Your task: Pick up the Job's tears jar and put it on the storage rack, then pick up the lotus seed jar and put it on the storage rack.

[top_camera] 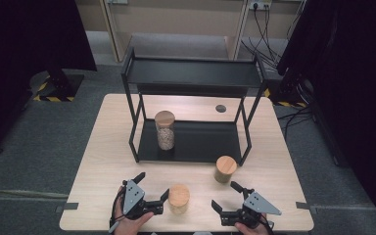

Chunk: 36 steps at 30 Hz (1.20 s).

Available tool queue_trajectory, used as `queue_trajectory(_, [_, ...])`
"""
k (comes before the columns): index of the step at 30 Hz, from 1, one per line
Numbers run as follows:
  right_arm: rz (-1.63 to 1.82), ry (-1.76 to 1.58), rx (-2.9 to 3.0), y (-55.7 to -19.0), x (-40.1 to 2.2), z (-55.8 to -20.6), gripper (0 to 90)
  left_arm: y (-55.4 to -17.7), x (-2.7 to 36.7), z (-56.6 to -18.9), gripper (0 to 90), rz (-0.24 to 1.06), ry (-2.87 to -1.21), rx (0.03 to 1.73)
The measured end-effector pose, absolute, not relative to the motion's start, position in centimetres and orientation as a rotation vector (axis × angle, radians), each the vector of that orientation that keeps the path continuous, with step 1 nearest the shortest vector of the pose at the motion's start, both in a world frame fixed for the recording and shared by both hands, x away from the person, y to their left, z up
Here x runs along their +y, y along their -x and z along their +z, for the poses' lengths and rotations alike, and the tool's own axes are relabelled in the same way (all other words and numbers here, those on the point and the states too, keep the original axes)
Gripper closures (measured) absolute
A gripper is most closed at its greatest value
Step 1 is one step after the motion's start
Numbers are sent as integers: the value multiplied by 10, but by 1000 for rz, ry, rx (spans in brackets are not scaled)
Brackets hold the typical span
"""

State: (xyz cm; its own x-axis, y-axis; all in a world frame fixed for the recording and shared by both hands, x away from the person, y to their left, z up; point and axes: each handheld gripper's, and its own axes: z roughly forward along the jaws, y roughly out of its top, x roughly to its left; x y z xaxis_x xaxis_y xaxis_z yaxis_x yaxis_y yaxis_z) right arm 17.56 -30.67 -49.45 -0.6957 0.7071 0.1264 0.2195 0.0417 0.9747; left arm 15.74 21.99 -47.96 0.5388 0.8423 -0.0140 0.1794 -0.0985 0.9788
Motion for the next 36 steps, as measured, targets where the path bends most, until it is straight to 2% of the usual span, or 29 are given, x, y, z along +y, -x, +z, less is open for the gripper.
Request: queue_trajectory(36, [1704, -942, 1929, -176, -309, -495, 16, -159, 229, -490, 11, 739, -1575, 919])
